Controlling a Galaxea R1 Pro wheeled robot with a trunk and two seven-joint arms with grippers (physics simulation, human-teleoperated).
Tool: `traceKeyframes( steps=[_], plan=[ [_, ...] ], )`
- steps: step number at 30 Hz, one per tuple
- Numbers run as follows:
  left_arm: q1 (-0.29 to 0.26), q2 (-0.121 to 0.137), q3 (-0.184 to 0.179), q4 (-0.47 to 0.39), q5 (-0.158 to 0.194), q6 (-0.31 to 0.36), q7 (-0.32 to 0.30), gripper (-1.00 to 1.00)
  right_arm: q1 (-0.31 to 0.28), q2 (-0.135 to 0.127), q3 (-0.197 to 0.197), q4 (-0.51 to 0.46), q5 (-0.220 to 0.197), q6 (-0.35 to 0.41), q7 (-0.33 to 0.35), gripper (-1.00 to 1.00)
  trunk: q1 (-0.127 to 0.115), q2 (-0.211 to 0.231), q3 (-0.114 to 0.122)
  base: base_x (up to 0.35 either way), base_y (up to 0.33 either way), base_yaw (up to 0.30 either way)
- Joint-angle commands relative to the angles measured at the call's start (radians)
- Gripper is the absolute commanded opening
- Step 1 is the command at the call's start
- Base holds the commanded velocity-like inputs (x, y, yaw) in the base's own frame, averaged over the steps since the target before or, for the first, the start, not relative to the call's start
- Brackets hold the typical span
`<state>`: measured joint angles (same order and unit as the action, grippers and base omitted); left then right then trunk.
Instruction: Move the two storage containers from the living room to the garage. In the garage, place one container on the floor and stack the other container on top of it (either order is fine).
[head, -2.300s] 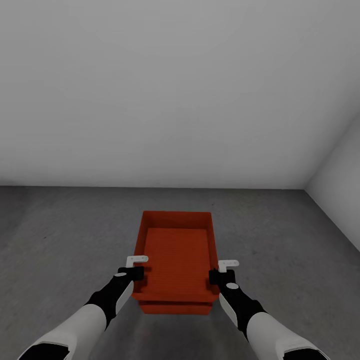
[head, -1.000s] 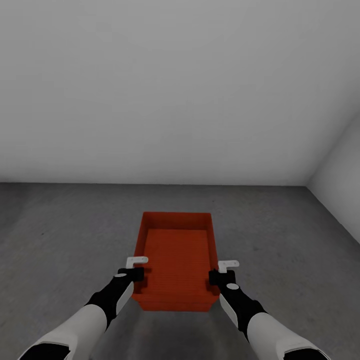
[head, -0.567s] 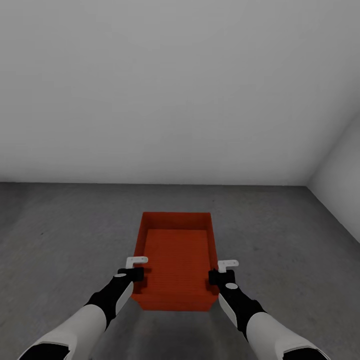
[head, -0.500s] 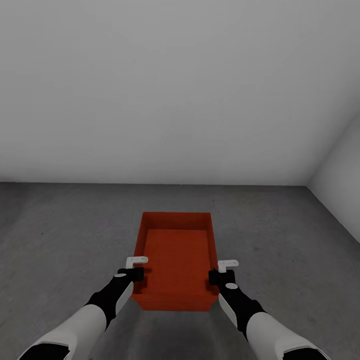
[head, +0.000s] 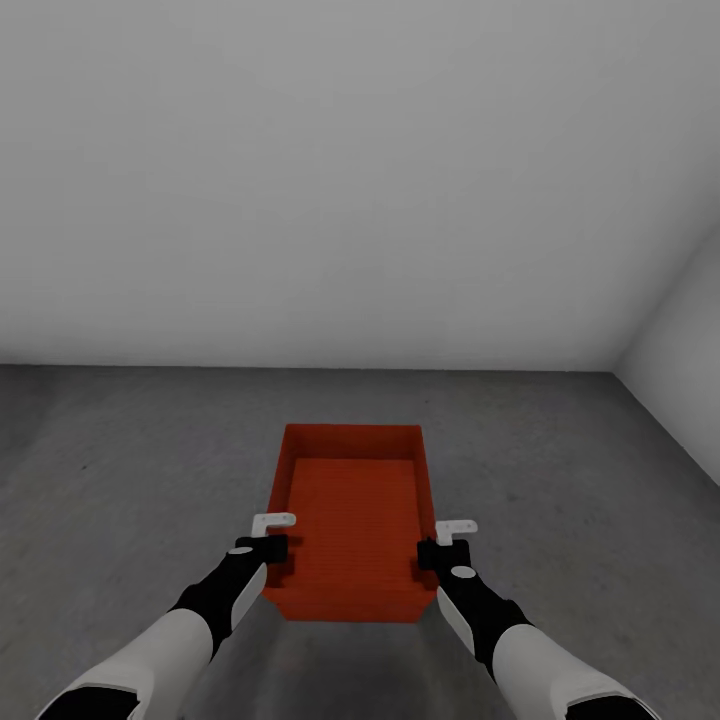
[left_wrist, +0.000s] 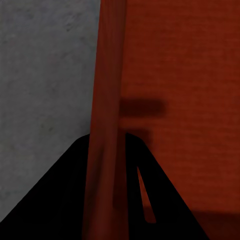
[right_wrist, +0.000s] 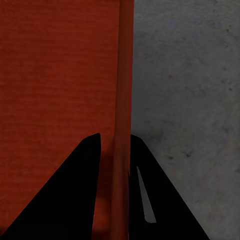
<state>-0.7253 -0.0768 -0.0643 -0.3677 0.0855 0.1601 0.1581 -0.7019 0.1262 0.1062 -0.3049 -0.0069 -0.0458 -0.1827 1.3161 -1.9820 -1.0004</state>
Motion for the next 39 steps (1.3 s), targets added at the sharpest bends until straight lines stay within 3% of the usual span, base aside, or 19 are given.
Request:
traceKeyframes(
  steps=[1,8,9,39],
  plan=[
    [0.000,0.024,0.018,-0.001,-0.003,0.008,0.021,-1.00,0.001,-0.006,-0.041,-0.003,0.014,-0.011,-0.026,-1.00,0.000,0.000,-0.001,0.000,0.000,0.000],
    [0.000,0.025,0.018,-0.001,-0.004,0.007,0.020,-1.00,0.001,-0.006,-0.040,-0.003,0.017,-0.012,-0.025,-1.00,0.000,0.000,-0.001,0.000,0.000,0.000],
    [0.000,0.025,0.018,-0.001,-0.004,0.007,0.020,1.00,0.001,-0.006,-0.040,-0.003,0.017,-0.012,-0.025,1.00,0.000,0.000,-0.001,0.000,0.000,0.000],
    [0.000,0.023,0.018,-0.007,-0.002,0.009,0.021,1.00,0.001,-0.008,-0.040,-0.003,0.018,-0.009,-0.021,1.00,-0.004,0.007,0.002,0.000,0.000,0.000]
  ],
)
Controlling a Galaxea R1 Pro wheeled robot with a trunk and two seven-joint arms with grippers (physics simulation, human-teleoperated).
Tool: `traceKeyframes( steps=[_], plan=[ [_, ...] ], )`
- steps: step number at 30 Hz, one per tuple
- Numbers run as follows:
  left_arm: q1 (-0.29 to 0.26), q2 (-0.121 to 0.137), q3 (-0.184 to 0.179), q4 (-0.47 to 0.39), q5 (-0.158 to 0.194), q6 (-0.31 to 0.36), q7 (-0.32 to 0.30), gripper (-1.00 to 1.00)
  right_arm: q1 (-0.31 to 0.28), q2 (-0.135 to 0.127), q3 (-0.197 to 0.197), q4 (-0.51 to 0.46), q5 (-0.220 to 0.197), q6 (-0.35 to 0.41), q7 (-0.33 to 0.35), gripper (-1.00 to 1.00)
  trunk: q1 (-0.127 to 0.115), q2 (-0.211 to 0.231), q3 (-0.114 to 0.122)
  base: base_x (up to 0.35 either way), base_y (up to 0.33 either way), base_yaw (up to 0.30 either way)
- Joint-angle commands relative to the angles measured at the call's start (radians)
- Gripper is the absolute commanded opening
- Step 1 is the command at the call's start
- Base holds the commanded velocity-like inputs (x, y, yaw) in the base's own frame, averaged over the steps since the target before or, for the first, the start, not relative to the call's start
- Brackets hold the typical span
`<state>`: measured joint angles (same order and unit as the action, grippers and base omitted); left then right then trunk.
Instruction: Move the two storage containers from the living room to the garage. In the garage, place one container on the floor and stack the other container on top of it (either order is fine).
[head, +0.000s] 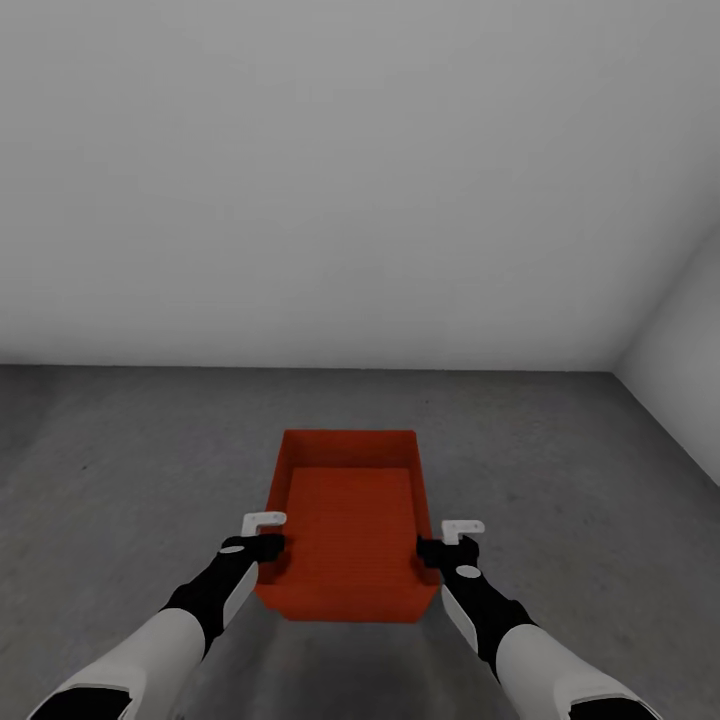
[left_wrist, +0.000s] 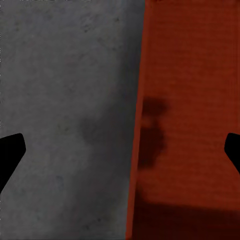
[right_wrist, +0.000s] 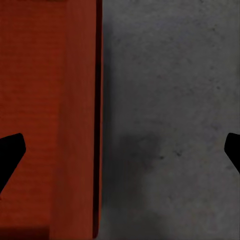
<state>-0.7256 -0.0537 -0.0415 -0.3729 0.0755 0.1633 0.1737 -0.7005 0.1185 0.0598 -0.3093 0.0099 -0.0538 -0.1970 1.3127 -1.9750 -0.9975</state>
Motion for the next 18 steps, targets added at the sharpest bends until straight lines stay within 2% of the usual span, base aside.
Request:
traceKeyframes(
  steps=[1,18],
  plan=[
    [0.000,0.000,-0.005,-0.002,0.008,0.005,0.006,1.00,-0.001,0.000,0.006,0.001,0.001,-0.001,-0.007,1.00,-0.004,0.007,0.002,0.000,0.000,0.000],
    [0.000,0.001,-0.004,-0.005,0.009,0.005,0.006,1.00,-0.001,0.001,0.006,0.001,0.001,0.000,-0.008,1.00,-0.069,0.126,0.056,0.000,0.000,0.000]
  ],
)
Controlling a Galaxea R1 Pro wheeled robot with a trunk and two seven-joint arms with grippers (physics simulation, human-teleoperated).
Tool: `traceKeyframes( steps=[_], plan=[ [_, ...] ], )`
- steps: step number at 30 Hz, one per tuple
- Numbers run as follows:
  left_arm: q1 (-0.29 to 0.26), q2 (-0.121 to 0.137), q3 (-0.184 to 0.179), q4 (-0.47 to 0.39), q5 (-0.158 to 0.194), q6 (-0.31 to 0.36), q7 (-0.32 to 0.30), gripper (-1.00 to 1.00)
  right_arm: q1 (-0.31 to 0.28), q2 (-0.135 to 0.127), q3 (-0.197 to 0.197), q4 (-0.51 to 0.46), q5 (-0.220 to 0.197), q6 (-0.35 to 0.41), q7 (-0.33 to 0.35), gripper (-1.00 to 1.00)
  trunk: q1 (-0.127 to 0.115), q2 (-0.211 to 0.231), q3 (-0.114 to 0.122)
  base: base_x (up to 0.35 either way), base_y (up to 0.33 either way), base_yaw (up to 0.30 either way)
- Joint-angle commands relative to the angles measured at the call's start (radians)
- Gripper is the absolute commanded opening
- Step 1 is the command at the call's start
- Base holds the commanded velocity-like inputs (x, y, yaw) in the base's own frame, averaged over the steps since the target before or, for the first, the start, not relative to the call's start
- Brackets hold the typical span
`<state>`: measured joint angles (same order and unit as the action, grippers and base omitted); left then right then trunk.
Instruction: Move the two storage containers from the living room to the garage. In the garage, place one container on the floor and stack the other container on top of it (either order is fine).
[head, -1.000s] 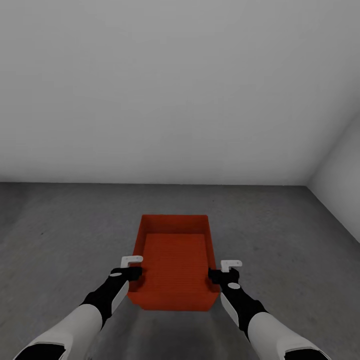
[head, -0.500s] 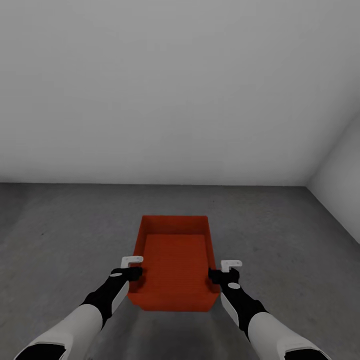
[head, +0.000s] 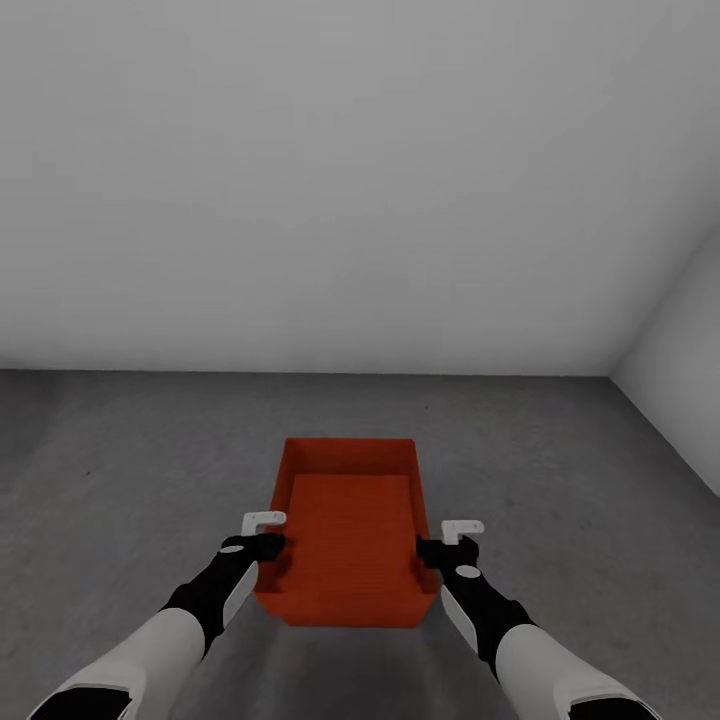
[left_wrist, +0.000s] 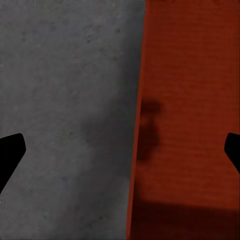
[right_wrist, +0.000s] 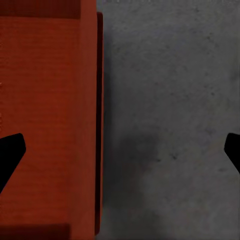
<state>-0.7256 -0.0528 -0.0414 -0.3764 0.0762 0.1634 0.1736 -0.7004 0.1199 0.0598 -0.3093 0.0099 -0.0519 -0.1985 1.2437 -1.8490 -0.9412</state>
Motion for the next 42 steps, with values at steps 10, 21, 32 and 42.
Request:
traceKeyframes(
  steps=[10,21,32,42],
  plan=[
    [0.000,0.001,-0.004,-0.001,0.008,0.005,0.005,1.00,-0.001,-0.001,0.006,0.001,0.001,-0.001,-0.008,1.00,-0.039,0.070,0.031,0.000,0.000,0.000],
    [0.000,0.001,-0.003,-0.002,0.008,0.005,0.004,1.00,-0.001,-0.002,0.006,0.001,0.001,-0.003,-0.009,1.00,-0.081,0.147,0.065,0.000,0.000,0.000],
    [0.000,0.003,-0.002,-0.001,0.009,0.004,0.004,1.00,-0.001,0.002,0.007,0.001,0.001,-0.003,-0.009,1.00,-0.123,0.224,0.100,0.000,0.000,0.000],
    [0.000,0.004,-0.003,0.001,0.010,0.004,0.004,1.00,-0.001,0.003,0.008,0.001,0.000,-0.003,-0.009,1.00,-0.161,0.294,0.131,0.000,0.000,0.000]
  ],
)
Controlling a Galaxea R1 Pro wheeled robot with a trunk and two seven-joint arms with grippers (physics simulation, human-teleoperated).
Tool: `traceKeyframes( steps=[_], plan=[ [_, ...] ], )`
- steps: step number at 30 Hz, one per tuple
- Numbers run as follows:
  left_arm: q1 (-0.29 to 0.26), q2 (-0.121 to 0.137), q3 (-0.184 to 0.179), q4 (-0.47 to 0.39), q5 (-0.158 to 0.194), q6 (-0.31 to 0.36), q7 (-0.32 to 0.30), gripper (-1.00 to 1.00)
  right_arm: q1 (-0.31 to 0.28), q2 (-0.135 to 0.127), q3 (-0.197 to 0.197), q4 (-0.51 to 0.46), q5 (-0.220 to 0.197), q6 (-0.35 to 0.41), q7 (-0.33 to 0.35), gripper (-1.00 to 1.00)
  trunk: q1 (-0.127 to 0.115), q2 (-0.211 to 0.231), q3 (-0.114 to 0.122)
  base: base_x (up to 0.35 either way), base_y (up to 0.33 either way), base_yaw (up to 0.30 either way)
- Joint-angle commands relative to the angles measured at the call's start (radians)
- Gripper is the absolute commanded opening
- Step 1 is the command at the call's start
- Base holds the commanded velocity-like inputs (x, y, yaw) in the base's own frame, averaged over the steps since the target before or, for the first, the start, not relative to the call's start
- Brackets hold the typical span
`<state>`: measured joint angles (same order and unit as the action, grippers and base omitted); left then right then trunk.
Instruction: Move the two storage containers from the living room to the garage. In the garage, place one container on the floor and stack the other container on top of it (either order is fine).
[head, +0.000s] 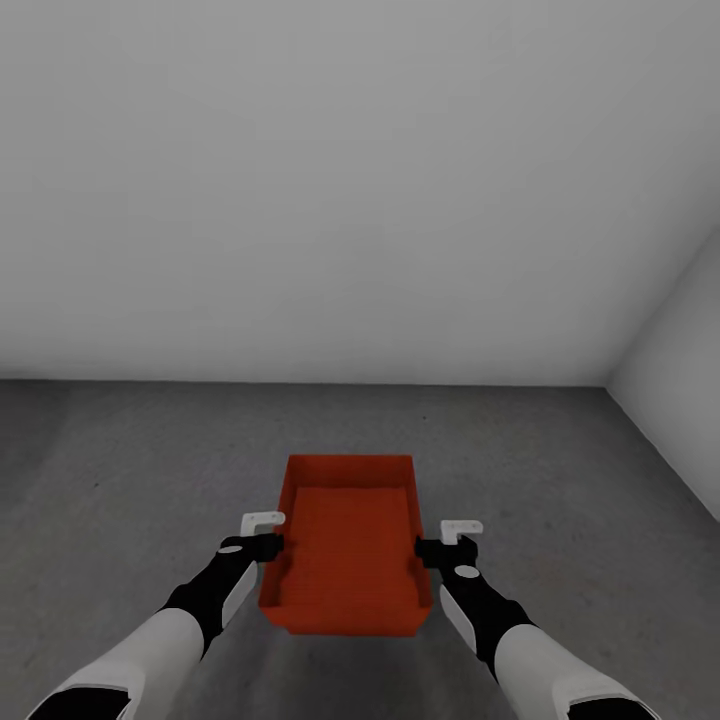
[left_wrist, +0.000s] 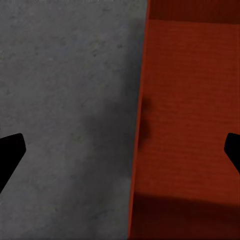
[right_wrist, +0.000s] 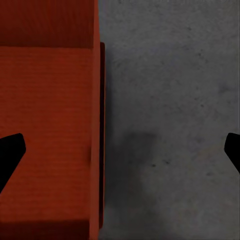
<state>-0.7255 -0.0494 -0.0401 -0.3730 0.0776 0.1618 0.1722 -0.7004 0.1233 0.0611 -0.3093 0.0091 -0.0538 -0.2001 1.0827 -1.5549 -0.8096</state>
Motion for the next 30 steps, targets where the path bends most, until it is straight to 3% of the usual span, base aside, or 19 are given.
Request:
traceKeyframes(
  steps=[1,17,23,26,27,30],
  plan=[
    [0.000,0.000,-0.004,-0.001,0.008,0.005,0.006,1.00,-0.001,0.000,0.006,0.001,0.001,-0.001,-0.007,1.00,-0.004,0.007,0.002,0.000,0.000,0.000],
    [0.000,0.004,-0.004,0.005,0.010,0.007,0.004,1.00,-0.001,-0.004,0.006,0.004,0.000,0.005,-0.005,1.00,-0.065,0.119,0.053,0.000,0.000,0.000],
    [0.000,0.007,-0.004,0.049,0.009,0.007,0.002,1.00,-0.004,-0.006,0.006,0.009,0.000,0.014,-0.002,1.00,-0.088,0.161,0.071,0.000,0.000,0.000],
    [0.000,0.019,-0.004,0.087,0.010,0.007,0.003,1.00,-0.003,-0.007,0.006,0.022,0.000,0.014,-0.002,1.00,-0.100,0.182,0.081,0.000,0.000,0.000],
    [0.000,0.045,-0.003,0.159,0.013,0.006,0.003,1.00,-0.003,-0.009,0.006,0.036,0.000,0.015,-0.002,1.00,-0.104,0.189,0.084,0.000,0.000,0.000],
    [0.000,0.063,-0.002,0.219,0.038,0.004,0.001,1.00,-0.002,-0.011,0.006,0.044,0.000,0.016,-0.002,1.00,-0.115,0.210,0.093,0.000,0.000,0.000]
  ],
)
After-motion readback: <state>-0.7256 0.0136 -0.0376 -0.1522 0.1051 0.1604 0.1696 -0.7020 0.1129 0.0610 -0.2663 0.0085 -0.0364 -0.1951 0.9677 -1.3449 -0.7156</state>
